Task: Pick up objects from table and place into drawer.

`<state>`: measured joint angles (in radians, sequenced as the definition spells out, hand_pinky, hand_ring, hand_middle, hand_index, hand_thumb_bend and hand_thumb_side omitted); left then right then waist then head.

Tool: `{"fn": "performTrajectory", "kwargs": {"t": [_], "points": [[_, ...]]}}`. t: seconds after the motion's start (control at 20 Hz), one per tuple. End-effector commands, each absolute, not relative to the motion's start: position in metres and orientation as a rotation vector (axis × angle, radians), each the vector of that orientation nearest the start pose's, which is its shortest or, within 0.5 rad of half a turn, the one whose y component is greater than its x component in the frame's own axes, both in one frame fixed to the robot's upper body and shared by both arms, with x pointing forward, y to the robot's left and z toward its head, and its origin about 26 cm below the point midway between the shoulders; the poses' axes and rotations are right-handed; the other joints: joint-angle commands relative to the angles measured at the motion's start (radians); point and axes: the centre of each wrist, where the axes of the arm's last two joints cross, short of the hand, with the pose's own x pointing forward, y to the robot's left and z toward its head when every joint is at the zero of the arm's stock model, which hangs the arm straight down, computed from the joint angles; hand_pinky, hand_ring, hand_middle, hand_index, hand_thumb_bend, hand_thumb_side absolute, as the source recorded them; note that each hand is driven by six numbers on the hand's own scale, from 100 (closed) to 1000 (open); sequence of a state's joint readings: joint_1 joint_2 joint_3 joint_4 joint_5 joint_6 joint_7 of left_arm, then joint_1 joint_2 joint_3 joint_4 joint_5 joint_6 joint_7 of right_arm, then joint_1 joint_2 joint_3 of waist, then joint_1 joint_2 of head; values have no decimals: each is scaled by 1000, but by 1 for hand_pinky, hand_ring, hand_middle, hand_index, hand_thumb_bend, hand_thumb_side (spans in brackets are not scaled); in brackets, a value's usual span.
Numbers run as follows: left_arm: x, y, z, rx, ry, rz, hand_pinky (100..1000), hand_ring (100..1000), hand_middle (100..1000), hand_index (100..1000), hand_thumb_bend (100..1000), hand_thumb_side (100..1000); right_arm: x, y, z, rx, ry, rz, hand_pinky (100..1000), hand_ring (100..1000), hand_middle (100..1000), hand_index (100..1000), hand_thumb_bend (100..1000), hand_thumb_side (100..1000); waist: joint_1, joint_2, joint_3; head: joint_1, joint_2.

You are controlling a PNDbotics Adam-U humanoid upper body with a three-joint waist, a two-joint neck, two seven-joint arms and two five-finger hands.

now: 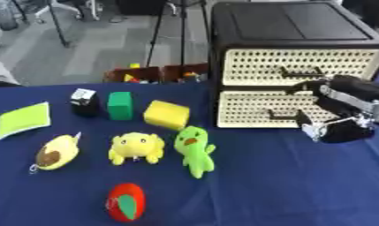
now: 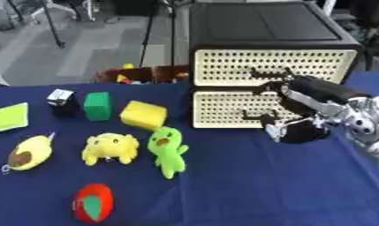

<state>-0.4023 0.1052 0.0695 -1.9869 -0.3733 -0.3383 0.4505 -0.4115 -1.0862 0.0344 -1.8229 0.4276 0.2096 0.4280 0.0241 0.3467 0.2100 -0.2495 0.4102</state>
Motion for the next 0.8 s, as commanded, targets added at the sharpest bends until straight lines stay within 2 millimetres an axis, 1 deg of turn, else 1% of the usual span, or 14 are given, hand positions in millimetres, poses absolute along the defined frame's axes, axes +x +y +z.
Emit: {"fn": "performTrajectory", "kwargs": {"t": [0.05, 0.2, 0.55, 0.75, 0.8], "points": [[309, 230, 220, -649, 3372, -234, 488, 734, 735, 906, 219, 816, 309, -374, 315, -1136, -1372, 1303, 100, 163, 122, 924, 100, 273, -2, -13, 4, -7, -20], [309, 230, 220, -650, 3374, -239, 486, 734, 735, 905, 217, 813, 312, -378, 312, -1126, -1352, 1299, 100, 163, 123, 920, 100, 274, -1, -8, 9, -9, -25], [309, 230, 219, -644, 3381, -241, 484, 734, 734, 906, 213, 810, 314, -383, 305, -1100, -1336, 1274, 100, 161, 123, 910, 100, 277, 4, 5, 10, -10, -26], [309, 228, 219, -628, 3387, -240, 481, 733, 734, 907, 211, 810, 319, -388, 301, -1091, -1332, 1244, 100, 161, 121, 920, 100, 273, 5, 14, 19, -21, -37], [309, 228, 219, -623, 3388, -240, 481, 733, 733, 907, 210, 809, 321, -389, 300, -1087, -1328, 1234, 100, 160, 120, 925, 100, 255, 5, 16, 23, -23, -40]]}}
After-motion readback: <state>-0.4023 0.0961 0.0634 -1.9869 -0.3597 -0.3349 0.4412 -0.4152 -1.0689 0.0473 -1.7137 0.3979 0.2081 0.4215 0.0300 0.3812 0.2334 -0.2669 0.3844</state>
